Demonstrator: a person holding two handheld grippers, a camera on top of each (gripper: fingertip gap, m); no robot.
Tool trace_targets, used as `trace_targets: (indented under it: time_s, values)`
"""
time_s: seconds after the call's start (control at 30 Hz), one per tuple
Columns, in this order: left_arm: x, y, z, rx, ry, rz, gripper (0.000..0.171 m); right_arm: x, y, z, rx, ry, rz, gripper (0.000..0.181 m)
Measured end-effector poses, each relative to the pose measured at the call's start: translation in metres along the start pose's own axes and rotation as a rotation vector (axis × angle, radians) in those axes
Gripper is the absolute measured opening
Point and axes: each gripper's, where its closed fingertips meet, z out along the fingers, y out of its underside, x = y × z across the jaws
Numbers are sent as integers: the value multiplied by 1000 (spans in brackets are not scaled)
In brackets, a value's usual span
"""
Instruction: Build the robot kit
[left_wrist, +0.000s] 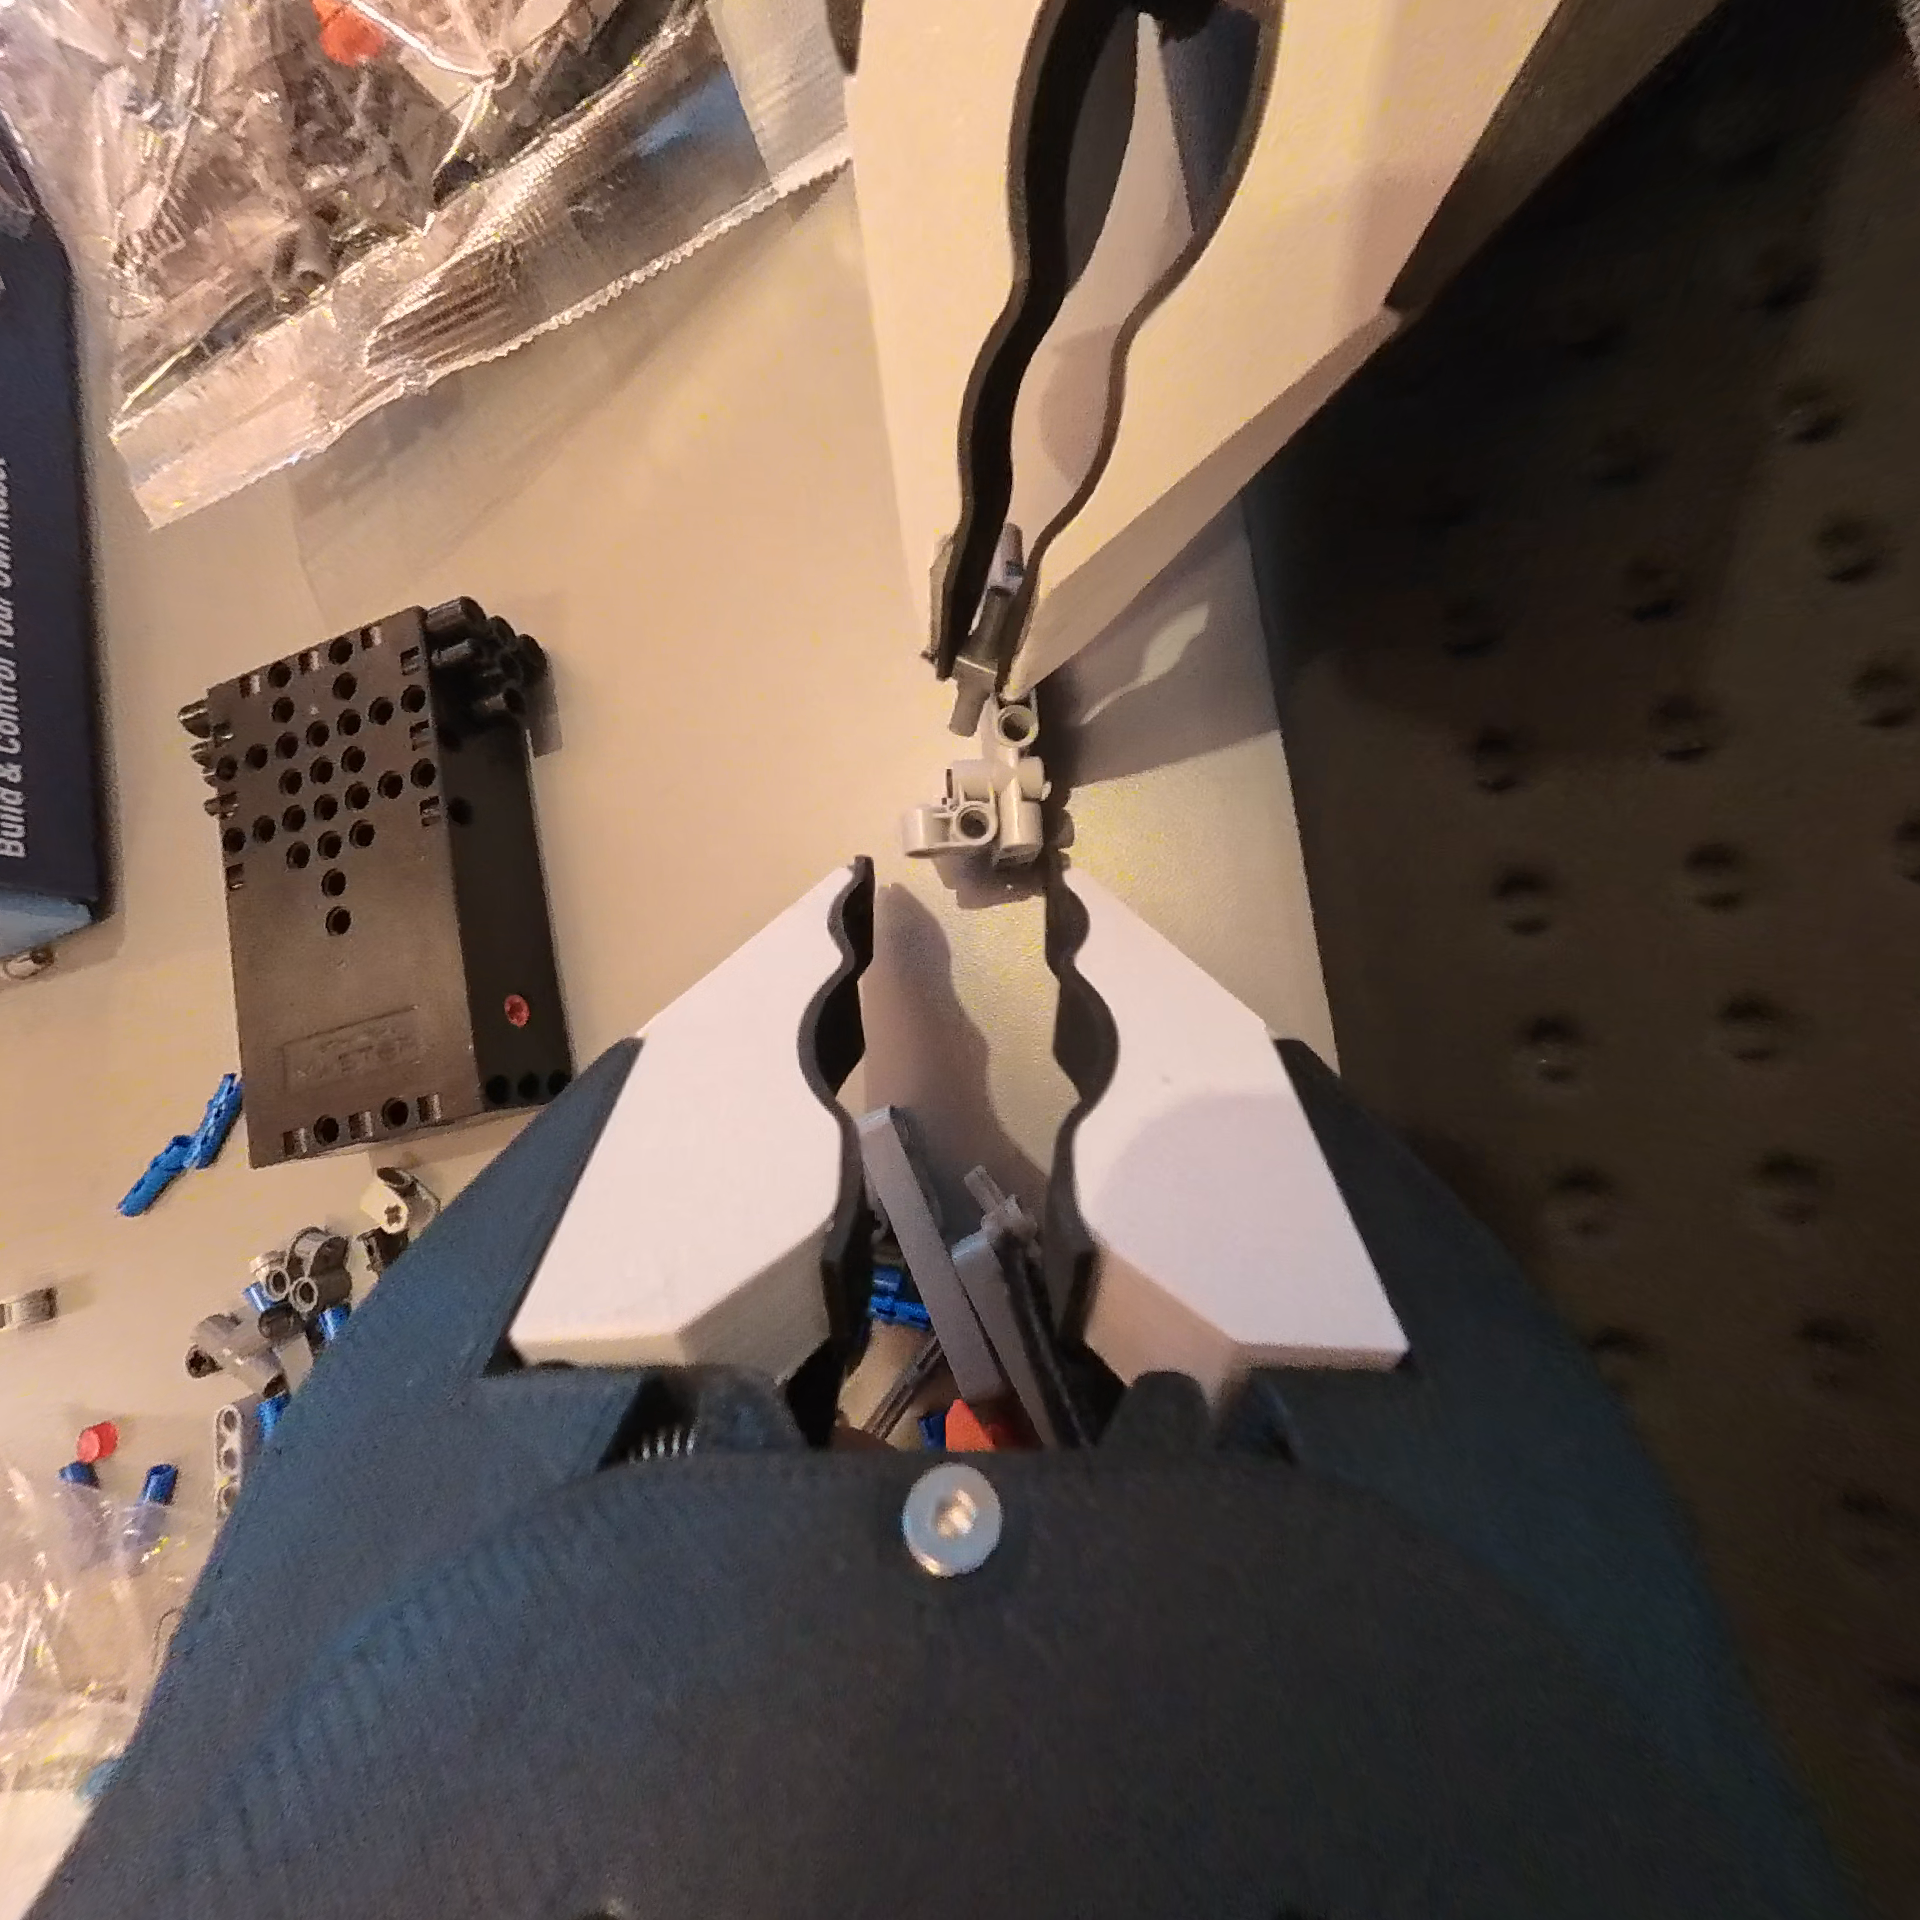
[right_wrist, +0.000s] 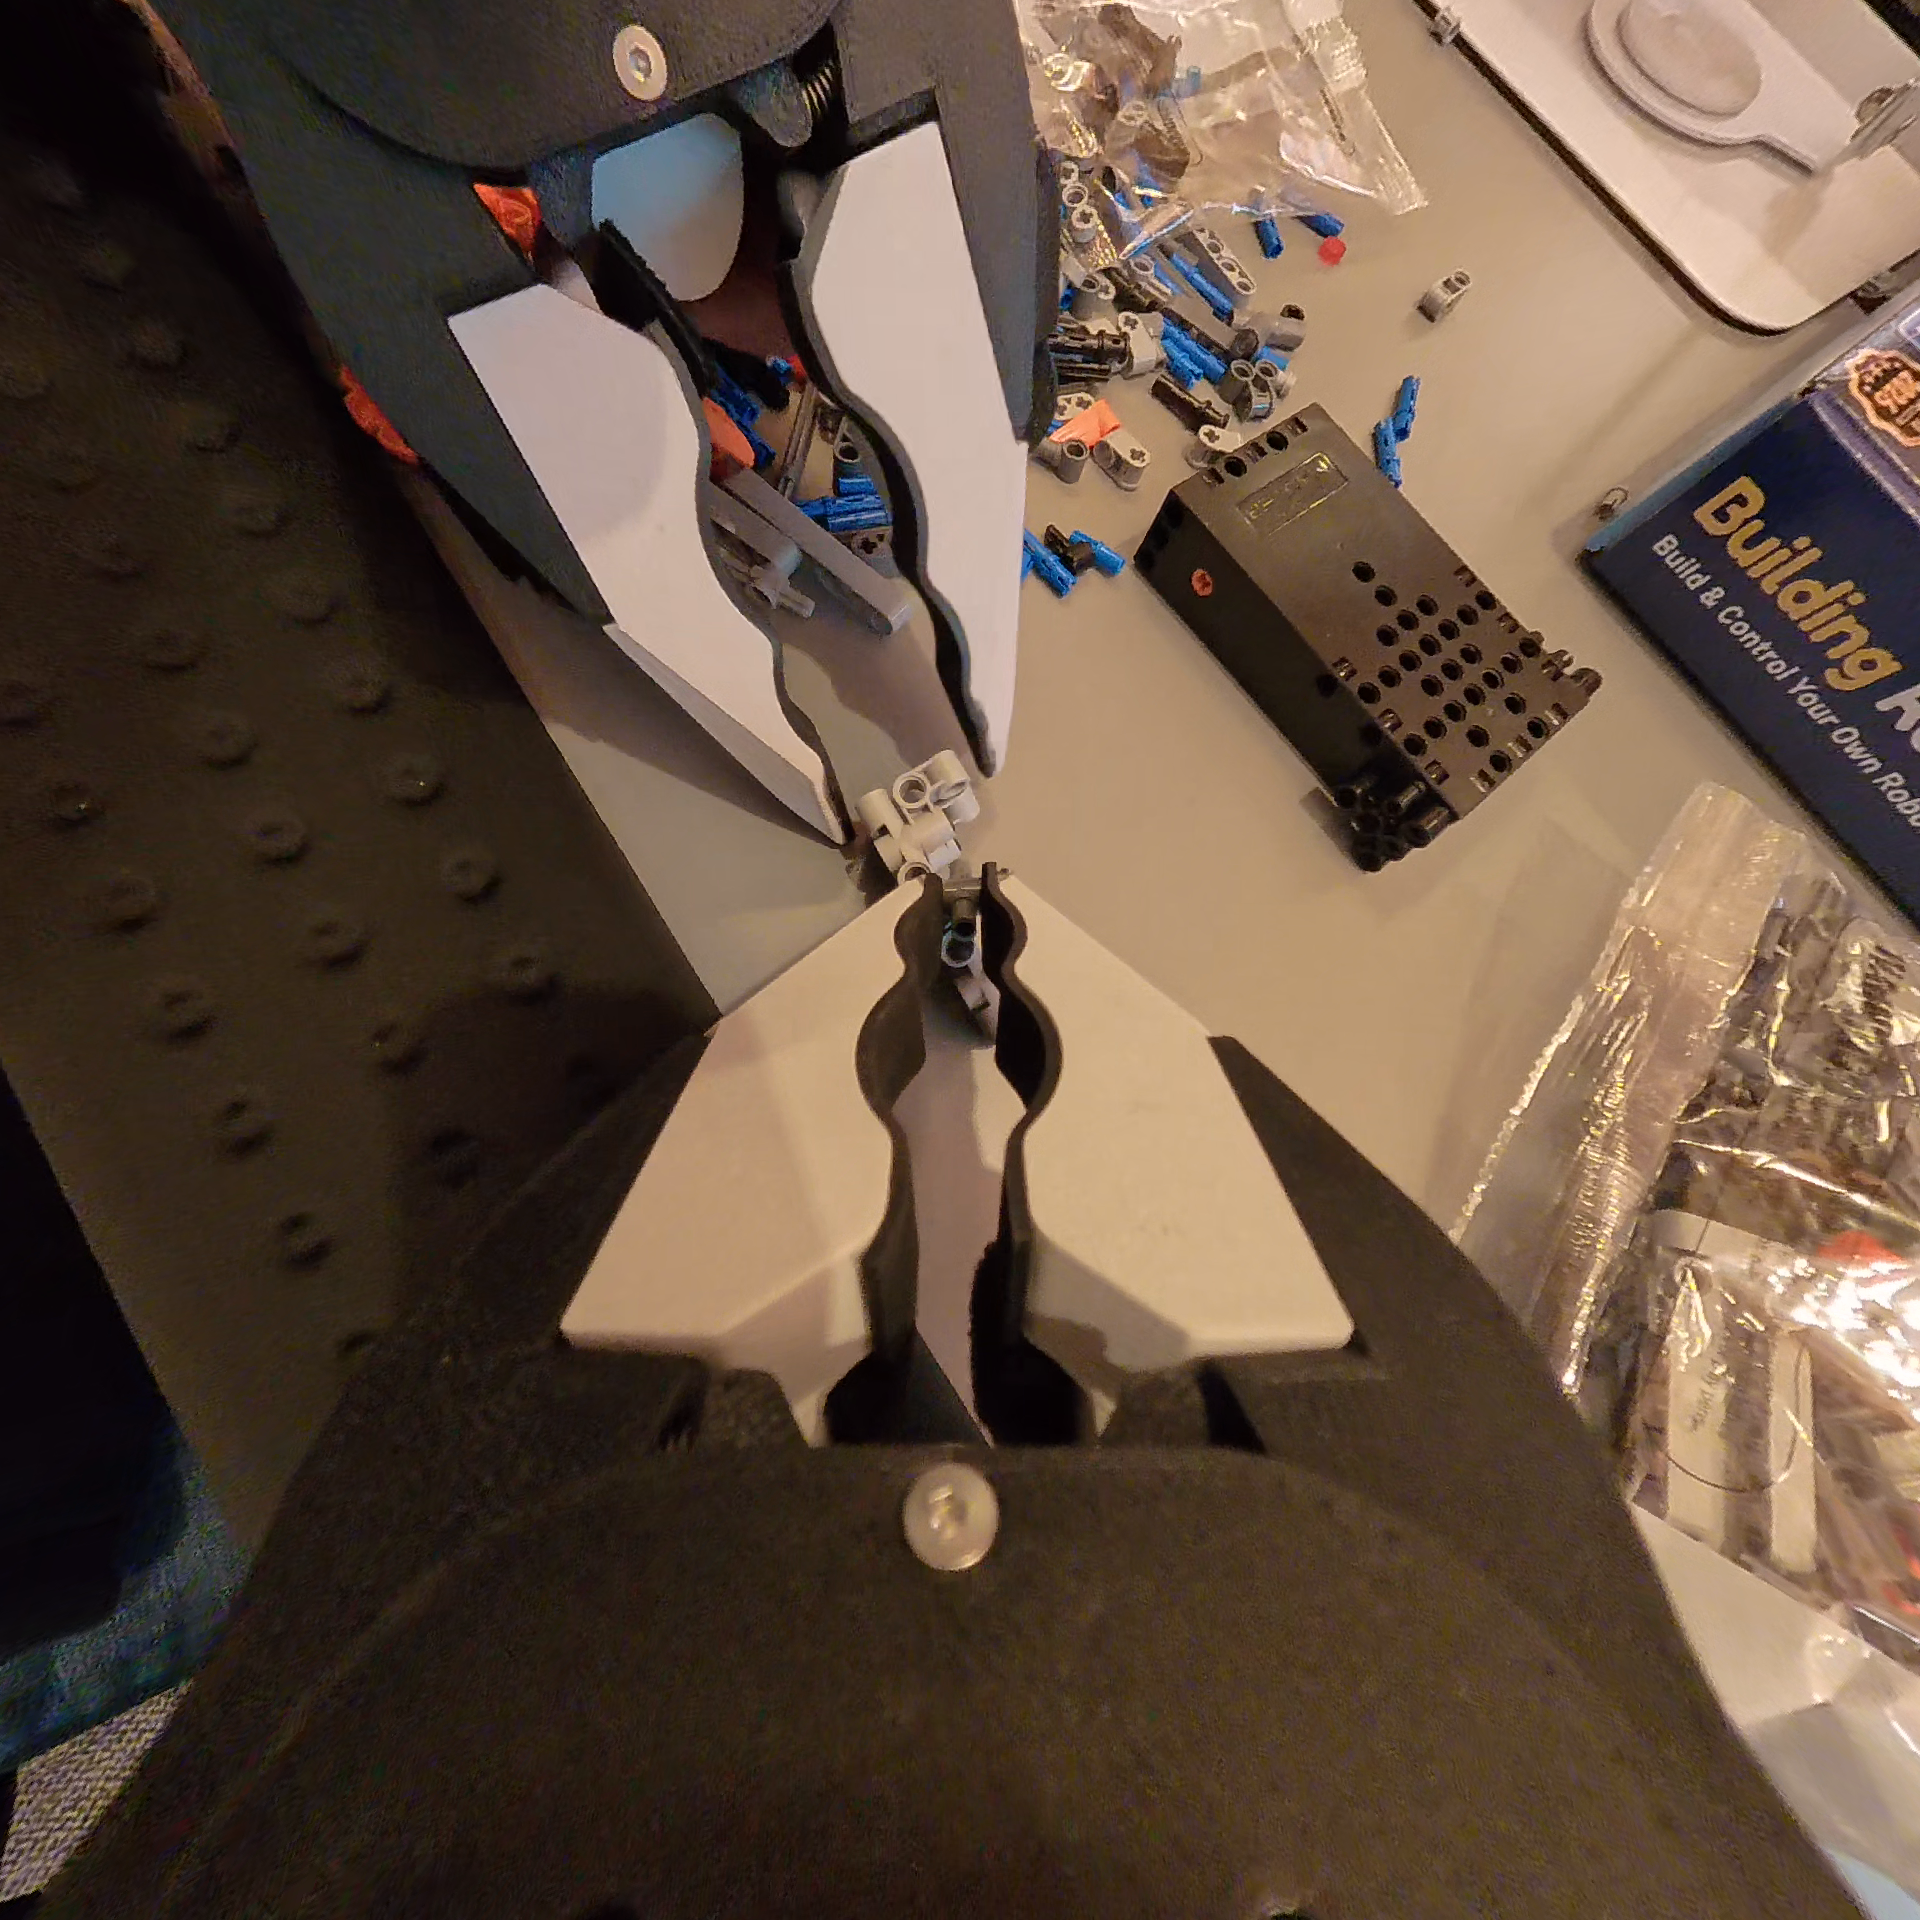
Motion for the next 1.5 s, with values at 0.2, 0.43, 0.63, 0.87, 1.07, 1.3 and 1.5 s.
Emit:
trace_targets:
  time_s: [0.2, 0.43, 0.63, 0.87, 1.07, 1.3, 1.5]
  values:
    - [0, -4, 3, 62, 2, 25, 22, 1, 0, 0, 8, -6, 6, 4]
    - [-6, -16, -5, 126, -89, 117, 13, 5, -5, -5, 55, 10, 30, 5]
    - [-8, -20, -12, 132, -125, 166, 7, 6, -12, -8, 110, -6, 60, 5]
    - [-12, -36, -24, 227, -165, 189, 8, 9, -22, -21, 217, -51, 132, 5]
    - [-13, -46, -33, 252, -213, 255, 7, 12, -27, -30, 280, -76, 170, 5]
    - [-11, -49, -38, 204, -229, 310, 7, 15, -34, -42, 328, -13, 159, 5]
    - [-9, -46, -33, 130, -240, 336, 7, 8, -45, -48, 293, 61, 61, 5]
